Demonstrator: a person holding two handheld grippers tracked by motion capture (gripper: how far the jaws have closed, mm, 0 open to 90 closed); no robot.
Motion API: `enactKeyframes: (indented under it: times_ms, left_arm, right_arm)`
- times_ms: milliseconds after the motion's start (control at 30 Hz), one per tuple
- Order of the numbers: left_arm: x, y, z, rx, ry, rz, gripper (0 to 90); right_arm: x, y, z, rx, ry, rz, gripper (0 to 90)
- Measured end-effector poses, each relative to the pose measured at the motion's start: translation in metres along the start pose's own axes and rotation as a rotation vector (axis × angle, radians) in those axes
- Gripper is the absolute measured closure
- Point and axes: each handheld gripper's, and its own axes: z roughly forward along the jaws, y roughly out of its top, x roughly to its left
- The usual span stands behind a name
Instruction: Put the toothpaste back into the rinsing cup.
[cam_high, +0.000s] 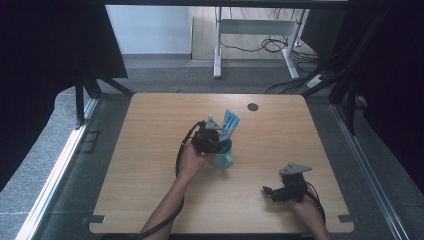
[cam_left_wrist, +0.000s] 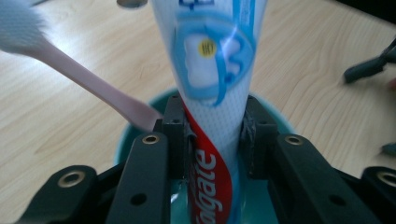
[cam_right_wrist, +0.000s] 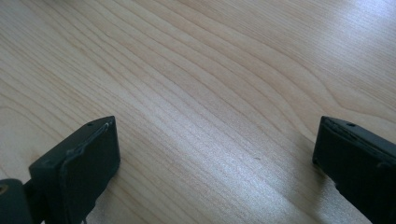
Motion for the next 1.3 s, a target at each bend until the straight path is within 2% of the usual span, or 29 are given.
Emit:
enactKeyframes:
  times_ms: [400, 767, 1067, 1300]
  left_arm:
    - [0.001, -0.001, 0.0, 0.001, -0.011, -0.025, 64.8]
    - [0.001, 0.0, -0.006, -0.008, -0.002, -0.034, 47.0]
    - [-0.005, 0.001, -0.01, -0.008, 0.012, -0.002, 30.6]
    - [-0.008, -0.001, -0.017, -0.009, 0.027, -0.009, 22.0]
  right_arm:
    - [0.0, 0.0, 0.0, 0.0, 0.0, 0.0, 0.2]
    - [0.0, 0.0, 0.0, 0.0, 0.0, 0.0, 0.2]
    - [0.0, 0.0, 0.0, 0.001, 0.0, 0.0, 0.2]
    - [0.0, 0.0, 0.0, 0.001, 0.0, -0.001, 0.2]
